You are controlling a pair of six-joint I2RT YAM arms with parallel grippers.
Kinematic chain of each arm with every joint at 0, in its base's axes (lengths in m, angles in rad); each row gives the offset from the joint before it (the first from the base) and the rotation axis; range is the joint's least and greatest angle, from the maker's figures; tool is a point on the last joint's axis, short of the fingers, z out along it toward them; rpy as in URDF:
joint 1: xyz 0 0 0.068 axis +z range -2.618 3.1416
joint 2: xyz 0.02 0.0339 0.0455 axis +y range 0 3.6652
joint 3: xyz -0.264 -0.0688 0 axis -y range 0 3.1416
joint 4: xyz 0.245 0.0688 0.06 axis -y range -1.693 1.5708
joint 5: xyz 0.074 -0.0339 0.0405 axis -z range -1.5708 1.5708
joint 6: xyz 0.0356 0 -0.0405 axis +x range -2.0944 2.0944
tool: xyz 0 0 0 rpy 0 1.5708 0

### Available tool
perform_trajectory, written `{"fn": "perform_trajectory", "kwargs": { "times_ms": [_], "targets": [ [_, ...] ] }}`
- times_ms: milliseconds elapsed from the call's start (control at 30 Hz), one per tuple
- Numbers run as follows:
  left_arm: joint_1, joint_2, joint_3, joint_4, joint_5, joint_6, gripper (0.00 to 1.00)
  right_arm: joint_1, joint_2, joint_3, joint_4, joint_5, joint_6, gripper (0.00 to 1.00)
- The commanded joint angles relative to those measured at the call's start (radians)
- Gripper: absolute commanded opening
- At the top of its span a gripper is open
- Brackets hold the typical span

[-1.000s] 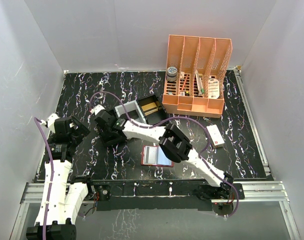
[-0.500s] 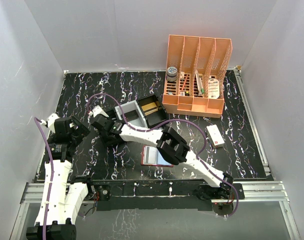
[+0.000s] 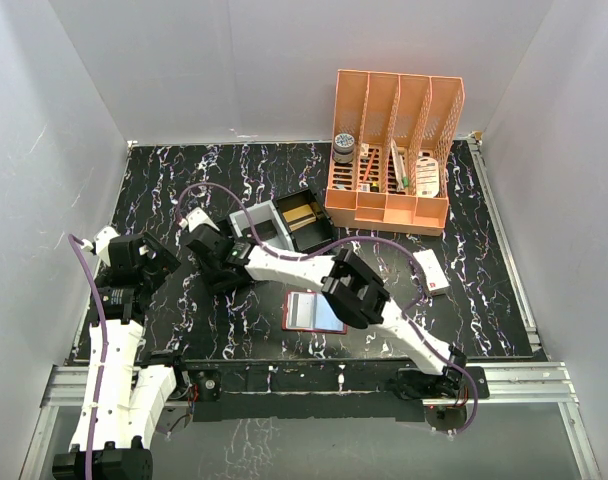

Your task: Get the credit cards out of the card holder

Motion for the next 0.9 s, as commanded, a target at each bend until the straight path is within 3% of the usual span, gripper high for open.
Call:
{"fn": "perform_trajectory", "kwargs": {
  "times_ms": [0,200,333,433,700,867],
  "targets": [
    [0.004,-0.006,0.019,0.002,0.008,0.016,0.99,-0.005,-0.227,-0.08,0.145,-0.018,0.018,0.38],
    [0.003,0.007,0.02,0.003,0.016,0.019,0.99,-0.005,-0.389,-0.206,0.153,0.003,0.083,0.42],
    [0.004,0.018,0.018,0.018,0.046,0.03,0.99,-0.004,-0.658,-0.571,0.361,0.043,0.168,0.44],
    [0.004,0.033,0.015,0.041,0.097,0.059,0.99,-0.005,-0.867,-0.815,0.463,0.092,0.278,0.54],
    [-0.012,0.114,0.001,0.221,0.564,-0.021,0.99,-0.026,-1.143,-1.17,0.28,0.024,0.689,0.55],
    [-0.166,0.087,-0.01,0.281,0.565,-0.049,0.99,-0.033,-1.229,-1.397,0.372,-0.144,0.832,0.53]
  ]
}}
